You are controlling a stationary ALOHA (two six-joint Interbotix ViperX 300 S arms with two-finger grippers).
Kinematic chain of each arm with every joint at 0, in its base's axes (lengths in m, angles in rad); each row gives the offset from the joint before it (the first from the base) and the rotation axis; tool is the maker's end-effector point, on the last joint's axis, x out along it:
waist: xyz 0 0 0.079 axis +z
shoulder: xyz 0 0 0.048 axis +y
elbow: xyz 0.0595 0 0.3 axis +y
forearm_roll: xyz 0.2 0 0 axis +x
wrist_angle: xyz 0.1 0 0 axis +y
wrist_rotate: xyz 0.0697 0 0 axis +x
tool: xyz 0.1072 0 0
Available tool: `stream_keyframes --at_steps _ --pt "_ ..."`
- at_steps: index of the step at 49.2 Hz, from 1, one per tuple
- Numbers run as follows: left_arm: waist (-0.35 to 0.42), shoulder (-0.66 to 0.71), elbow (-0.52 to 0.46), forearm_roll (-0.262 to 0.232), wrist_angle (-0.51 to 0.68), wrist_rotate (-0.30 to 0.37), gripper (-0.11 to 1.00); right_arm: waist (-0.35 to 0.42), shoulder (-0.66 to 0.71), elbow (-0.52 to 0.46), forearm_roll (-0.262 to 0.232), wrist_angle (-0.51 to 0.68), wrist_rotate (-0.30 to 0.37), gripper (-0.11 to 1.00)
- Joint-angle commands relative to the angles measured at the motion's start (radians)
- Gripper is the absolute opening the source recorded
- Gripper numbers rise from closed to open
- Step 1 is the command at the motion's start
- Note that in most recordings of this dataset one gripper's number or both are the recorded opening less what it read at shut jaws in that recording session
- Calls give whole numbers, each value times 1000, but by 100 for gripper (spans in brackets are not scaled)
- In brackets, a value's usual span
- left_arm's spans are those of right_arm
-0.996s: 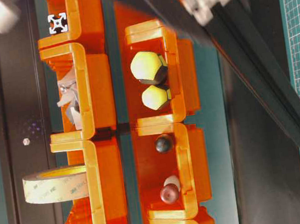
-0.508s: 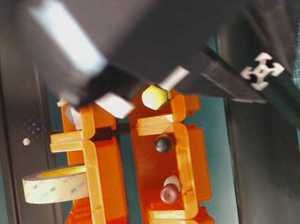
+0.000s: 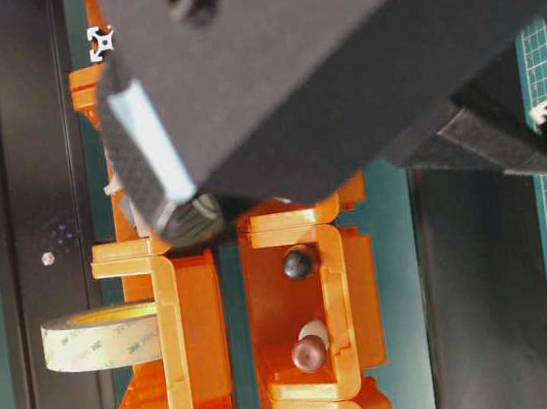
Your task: Pick frame from container rack with right arm.
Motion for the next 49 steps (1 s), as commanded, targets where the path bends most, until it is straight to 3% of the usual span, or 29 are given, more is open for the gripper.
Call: stream_keyframes --at_steps 1,7,10,16,21,27,36,43,49 --pt "-2 8 -25 3 -3 5 0 3 -12 0 37 -44 3 26" --pt "-2 6 -25 3 0 3 0 3 -6 6 74 -89 3 29" --pt "-2 6 -25 3 -2 5 0 3 -3 6 87 -101 8 38" --pt "-2 3 -25 3 2 8 0 2 -2 2 117 -107 21 70" --pt "0 3 -25 3 6 8 0 0 -2 0 149 -106 52 80" --pt "-2 3 -23 3 17 2 0 0 -15 -2 178 -110 117 81" --pt "-5 2 -25 3 32 0 0 -18 -97 15 178 -110 291 81" --pt "-6 -2 -26 3 35 2 0 -43 -224 48 172 -129 413 81" --pt "-6 -2 -26 3 37 0 0 -61 -347 86 156 -175 463 81"
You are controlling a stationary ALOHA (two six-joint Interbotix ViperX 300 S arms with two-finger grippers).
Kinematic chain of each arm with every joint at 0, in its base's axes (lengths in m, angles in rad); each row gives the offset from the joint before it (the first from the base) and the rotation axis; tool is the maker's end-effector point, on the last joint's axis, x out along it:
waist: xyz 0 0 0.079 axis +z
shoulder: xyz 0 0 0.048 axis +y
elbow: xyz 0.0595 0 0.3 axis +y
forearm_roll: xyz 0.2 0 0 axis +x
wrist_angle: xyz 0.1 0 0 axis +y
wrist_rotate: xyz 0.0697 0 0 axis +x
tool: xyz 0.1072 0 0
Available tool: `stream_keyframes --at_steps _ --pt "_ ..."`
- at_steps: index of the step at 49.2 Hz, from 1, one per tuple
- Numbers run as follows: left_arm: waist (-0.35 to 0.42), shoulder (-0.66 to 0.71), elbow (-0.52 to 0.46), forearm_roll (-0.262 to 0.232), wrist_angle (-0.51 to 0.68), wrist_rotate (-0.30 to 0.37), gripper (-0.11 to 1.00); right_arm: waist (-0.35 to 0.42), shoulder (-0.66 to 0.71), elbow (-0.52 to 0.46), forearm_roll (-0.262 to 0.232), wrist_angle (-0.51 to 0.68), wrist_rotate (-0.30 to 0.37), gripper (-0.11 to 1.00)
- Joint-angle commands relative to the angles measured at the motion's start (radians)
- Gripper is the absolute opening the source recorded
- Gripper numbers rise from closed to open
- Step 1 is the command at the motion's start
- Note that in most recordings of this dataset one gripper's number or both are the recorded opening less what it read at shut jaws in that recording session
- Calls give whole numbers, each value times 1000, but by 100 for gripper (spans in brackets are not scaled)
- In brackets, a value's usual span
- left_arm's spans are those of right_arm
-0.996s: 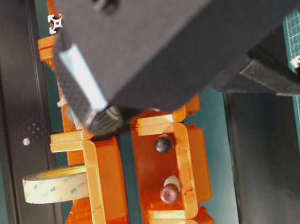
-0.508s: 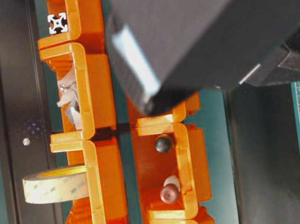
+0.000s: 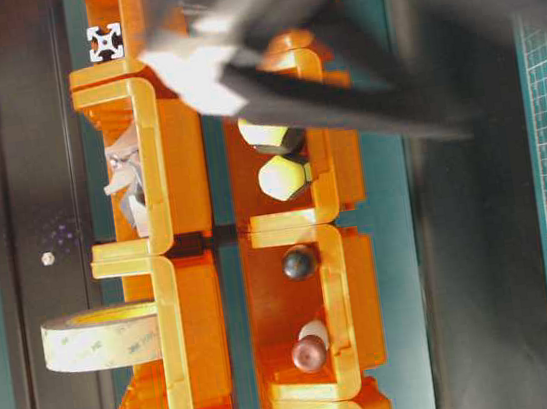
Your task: Pick frame from container rack with right arm.
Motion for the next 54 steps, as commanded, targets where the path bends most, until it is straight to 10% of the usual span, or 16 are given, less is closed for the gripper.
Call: stream_keyframes --at_steps 1,23,54 --pt "-2 8 -26 3 -2 -2 0 -9 -132 17 -12 -46 26 81" --pt "-2 9 -26 3 -2 -3 0 -117 -517 259 -8 -331 109 81" --pt "-2 8 -28 3 -2 -3 0 -209 -1028 518 -6 -284 183 81"
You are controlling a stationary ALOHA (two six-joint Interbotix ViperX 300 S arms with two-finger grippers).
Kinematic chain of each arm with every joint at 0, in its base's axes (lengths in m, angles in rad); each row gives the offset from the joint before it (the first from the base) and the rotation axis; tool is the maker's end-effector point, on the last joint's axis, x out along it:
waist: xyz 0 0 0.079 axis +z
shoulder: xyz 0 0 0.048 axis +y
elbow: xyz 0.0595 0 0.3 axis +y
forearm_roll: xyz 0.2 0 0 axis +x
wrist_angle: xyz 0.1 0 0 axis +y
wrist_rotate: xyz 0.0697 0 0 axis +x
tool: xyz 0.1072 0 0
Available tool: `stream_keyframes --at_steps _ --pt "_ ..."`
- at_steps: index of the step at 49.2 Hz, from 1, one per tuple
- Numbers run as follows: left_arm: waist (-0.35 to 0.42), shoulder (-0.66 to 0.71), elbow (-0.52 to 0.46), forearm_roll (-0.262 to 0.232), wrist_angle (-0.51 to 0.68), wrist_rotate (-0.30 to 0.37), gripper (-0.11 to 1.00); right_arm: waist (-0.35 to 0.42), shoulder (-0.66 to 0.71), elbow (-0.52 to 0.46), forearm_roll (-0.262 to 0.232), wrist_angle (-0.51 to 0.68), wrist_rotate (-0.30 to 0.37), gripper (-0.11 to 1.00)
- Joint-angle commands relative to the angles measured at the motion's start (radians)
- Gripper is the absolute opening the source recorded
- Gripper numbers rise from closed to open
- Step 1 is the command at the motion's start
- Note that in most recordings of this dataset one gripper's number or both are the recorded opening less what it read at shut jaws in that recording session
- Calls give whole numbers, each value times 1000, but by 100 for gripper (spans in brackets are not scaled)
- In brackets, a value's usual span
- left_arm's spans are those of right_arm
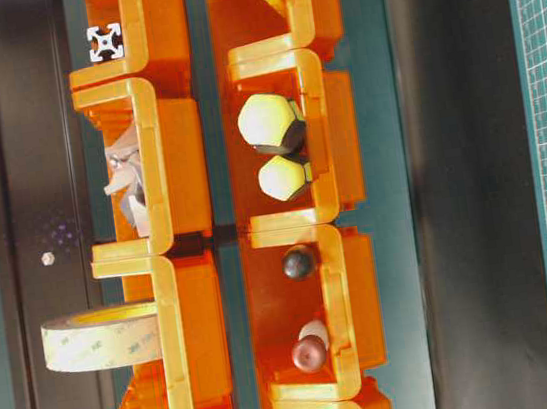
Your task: Pick frame from container rack with right arm.
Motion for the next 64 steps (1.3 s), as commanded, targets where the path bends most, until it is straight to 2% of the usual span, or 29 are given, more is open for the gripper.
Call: stream_keyframes --at_steps 1,14,42,64 --pt "0 8 -28 3 -5 -2 0 -8 -48 12 -2 34 9 81" --pt "0 12 -26 3 -5 -2 0 -8 -118 54 -2 97 23 80" --pt "0 15 -25 3 -5 -2 0 -51 -163 87 -2 98 25 80" --pt "0 17 -18 3 -3 -9 0 -52 -176 110 -2 91 25 80"
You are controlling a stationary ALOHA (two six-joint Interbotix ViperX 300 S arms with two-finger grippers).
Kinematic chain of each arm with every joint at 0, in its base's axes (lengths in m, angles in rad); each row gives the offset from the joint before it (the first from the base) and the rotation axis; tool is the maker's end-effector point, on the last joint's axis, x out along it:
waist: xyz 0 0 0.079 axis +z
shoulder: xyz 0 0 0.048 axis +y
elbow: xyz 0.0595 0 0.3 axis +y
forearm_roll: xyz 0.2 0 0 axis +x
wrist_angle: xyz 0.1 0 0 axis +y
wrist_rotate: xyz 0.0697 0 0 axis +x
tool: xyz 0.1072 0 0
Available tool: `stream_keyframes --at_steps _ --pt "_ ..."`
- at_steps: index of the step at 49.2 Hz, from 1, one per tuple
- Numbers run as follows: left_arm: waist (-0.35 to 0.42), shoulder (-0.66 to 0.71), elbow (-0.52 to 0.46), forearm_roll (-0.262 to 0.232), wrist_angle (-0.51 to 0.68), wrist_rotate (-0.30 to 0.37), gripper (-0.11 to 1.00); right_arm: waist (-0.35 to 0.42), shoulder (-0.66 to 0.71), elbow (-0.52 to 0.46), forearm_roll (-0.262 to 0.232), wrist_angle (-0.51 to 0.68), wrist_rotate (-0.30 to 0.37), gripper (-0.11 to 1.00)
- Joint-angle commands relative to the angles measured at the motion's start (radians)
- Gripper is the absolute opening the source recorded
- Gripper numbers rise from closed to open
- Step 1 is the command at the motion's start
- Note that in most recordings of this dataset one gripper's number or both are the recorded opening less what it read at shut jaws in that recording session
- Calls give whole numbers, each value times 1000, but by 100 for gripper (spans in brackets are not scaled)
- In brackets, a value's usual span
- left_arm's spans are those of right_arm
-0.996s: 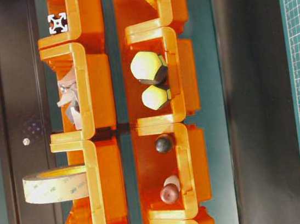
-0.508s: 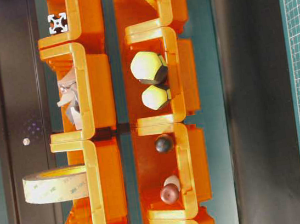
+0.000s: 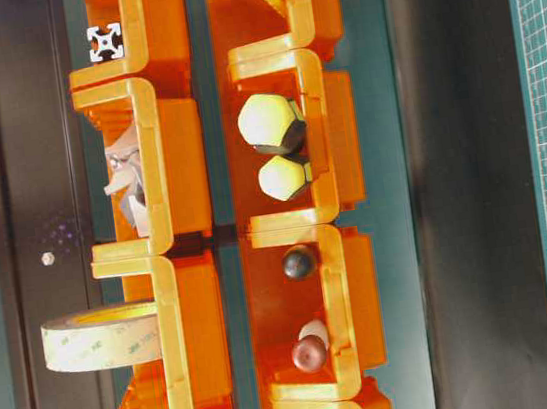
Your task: Pick frame from container rack with right arm.
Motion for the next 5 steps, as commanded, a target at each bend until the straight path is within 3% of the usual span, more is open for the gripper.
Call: stream_keyframes --at_steps 1,5 --pt "0 15 -17 3 -5 -6 0 -3 6 -12 -3 -5 0 80" --pt "0 15 -15 3 -5 -17 0 -3 6 -12 -3 -5 -2 80"
